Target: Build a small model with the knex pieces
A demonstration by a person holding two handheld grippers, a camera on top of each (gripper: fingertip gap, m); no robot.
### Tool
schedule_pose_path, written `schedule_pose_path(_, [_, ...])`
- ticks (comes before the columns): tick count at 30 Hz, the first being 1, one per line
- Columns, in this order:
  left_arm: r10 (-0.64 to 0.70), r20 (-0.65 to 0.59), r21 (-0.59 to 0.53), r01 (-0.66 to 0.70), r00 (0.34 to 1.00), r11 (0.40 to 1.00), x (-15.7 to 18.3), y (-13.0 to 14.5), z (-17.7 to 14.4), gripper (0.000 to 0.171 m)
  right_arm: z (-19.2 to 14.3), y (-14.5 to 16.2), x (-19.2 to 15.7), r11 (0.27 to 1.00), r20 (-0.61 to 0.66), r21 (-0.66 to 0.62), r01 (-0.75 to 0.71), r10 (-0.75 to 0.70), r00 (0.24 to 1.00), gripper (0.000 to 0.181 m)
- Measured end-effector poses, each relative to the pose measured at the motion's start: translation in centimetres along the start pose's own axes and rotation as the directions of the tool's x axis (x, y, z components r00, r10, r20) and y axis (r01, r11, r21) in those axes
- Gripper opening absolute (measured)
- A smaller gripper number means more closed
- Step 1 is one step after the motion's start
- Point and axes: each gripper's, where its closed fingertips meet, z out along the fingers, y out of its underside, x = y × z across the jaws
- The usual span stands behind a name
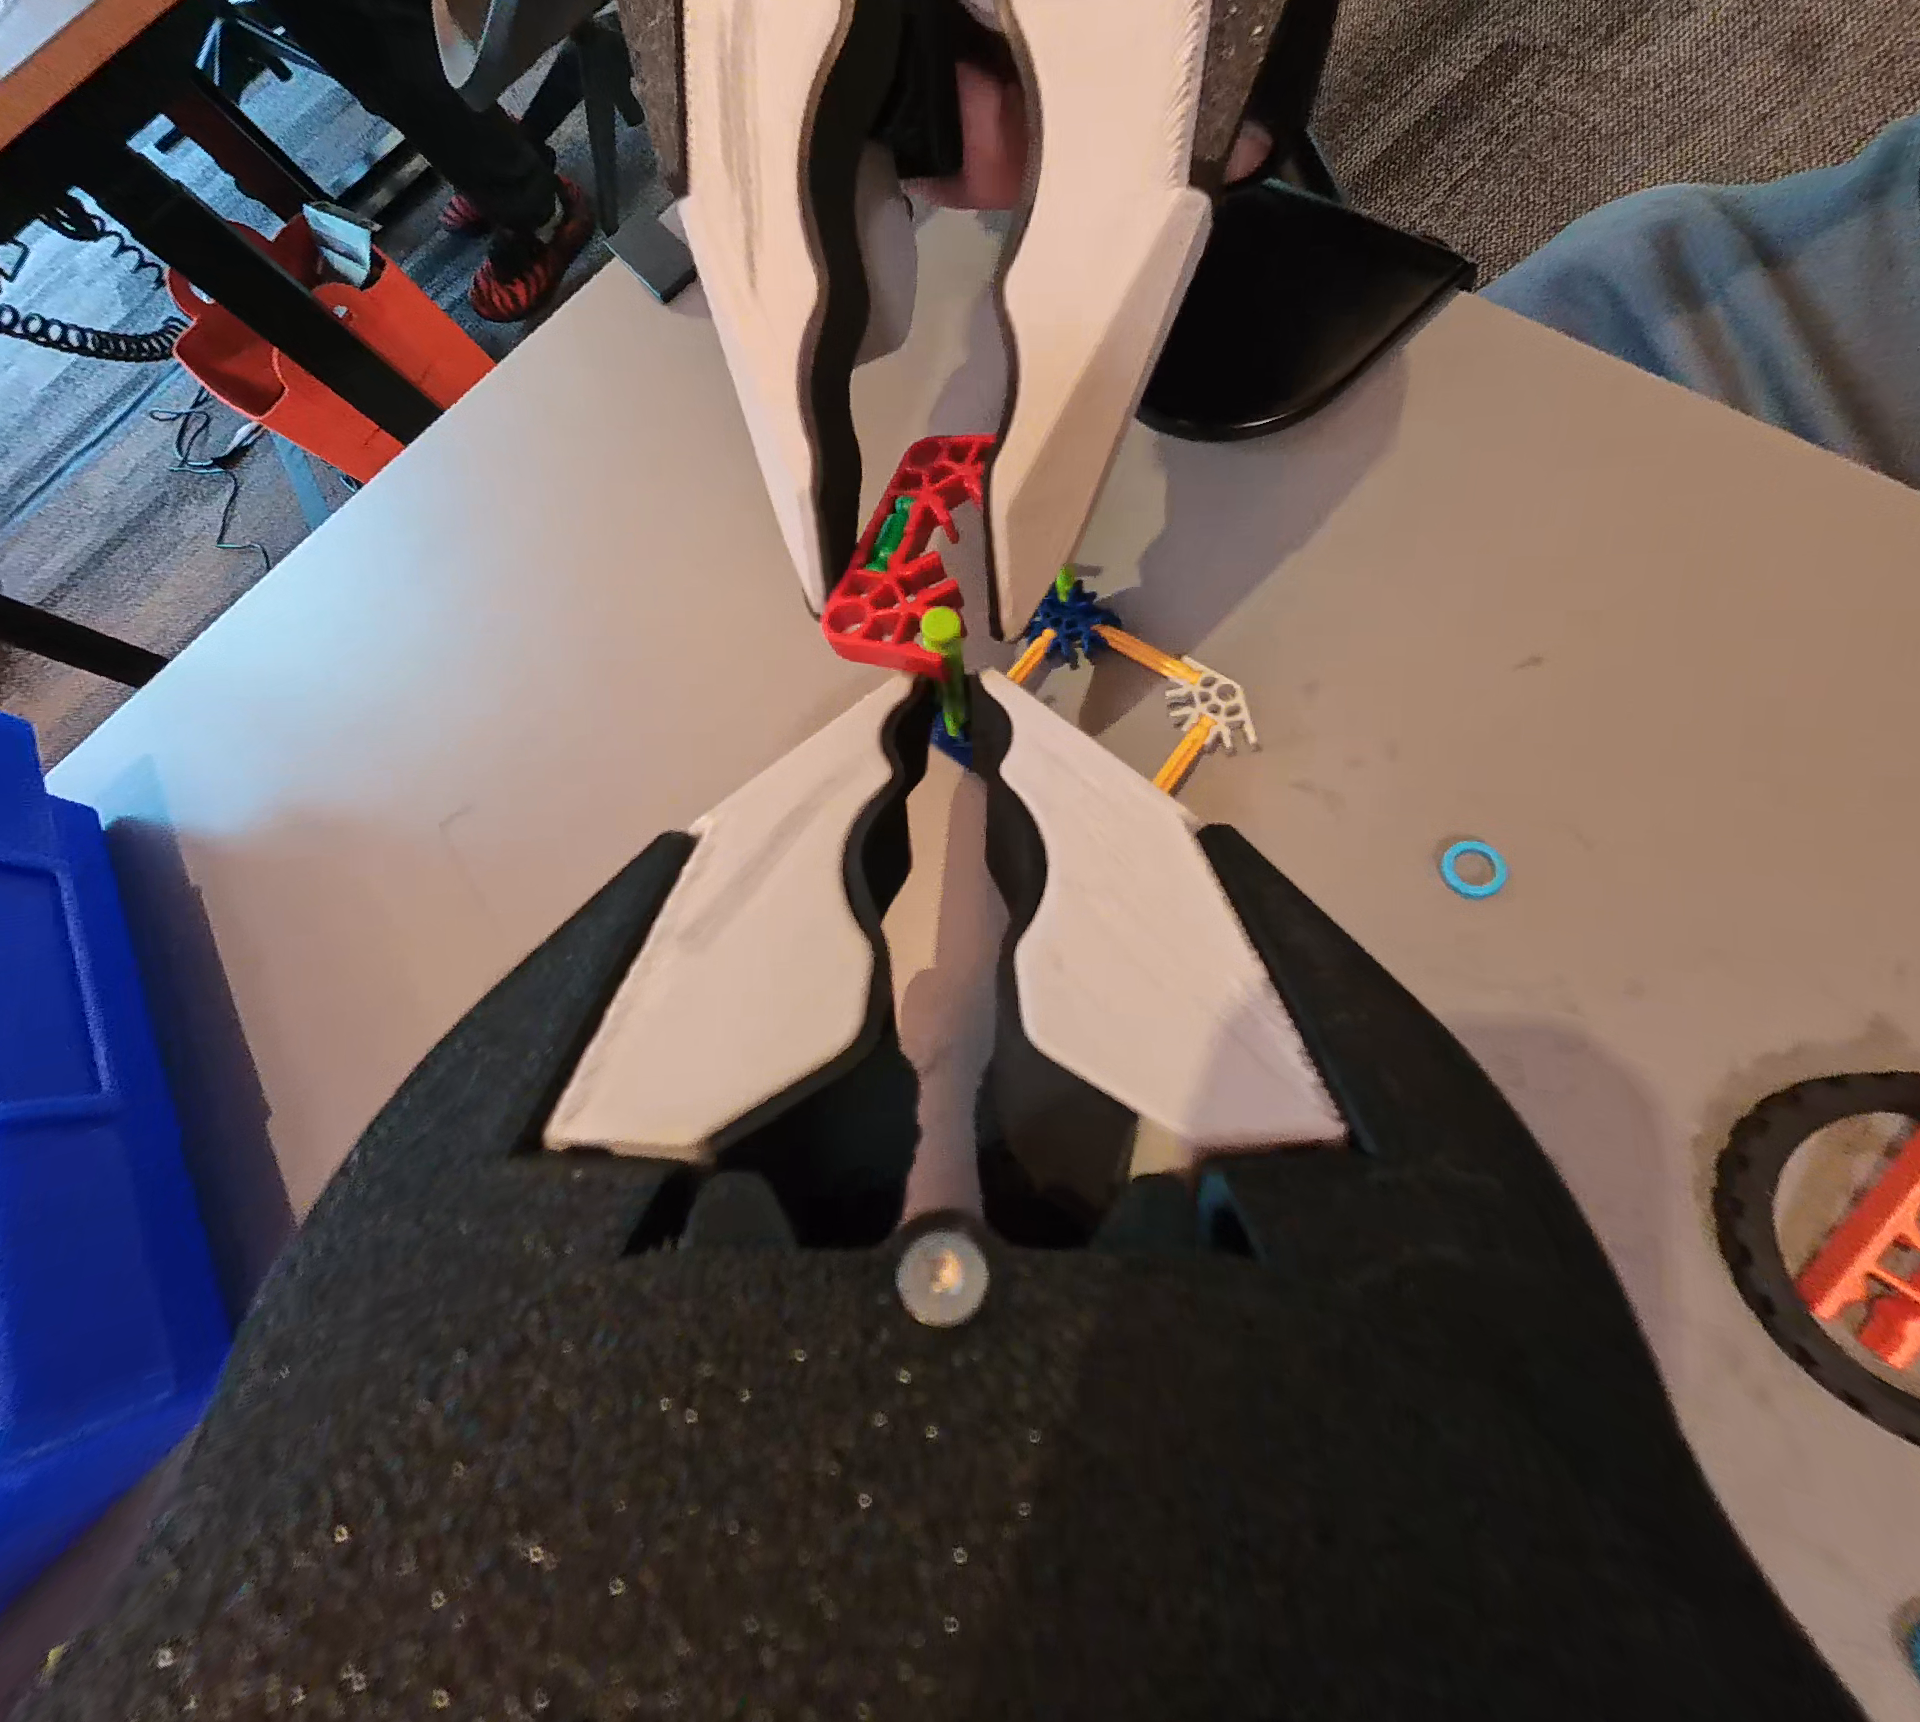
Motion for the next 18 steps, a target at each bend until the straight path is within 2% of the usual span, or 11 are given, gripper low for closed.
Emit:
schedule_pose_path(7, [-0.014,0.007,-0.008,0.014,1.0,1.0,-0.07,0.0,0.25,0.002,0.22,0.11,0.45,1.0,-0.041,0.003,-0.021,0.021,0.999,0.024])
schedule_pose_path(15, [-0.044,0.005,-0.011,0.044,0.999,0.999,-0.14,-0.08,0.38,0.002,-0.08,-0.18,0.72,0.993,-0.192,0.004,0.12,-0.117,0.974,0.023])
schedule_pose_path(18, [-0.044,0.006,-0.011,0.044,0.999,0.999,-0.1,-0.13,0.42,0.002,-0.13,-0.12,0.63,0.998,-0.165,0.025,0.051,-0.046,0.985,0.023])
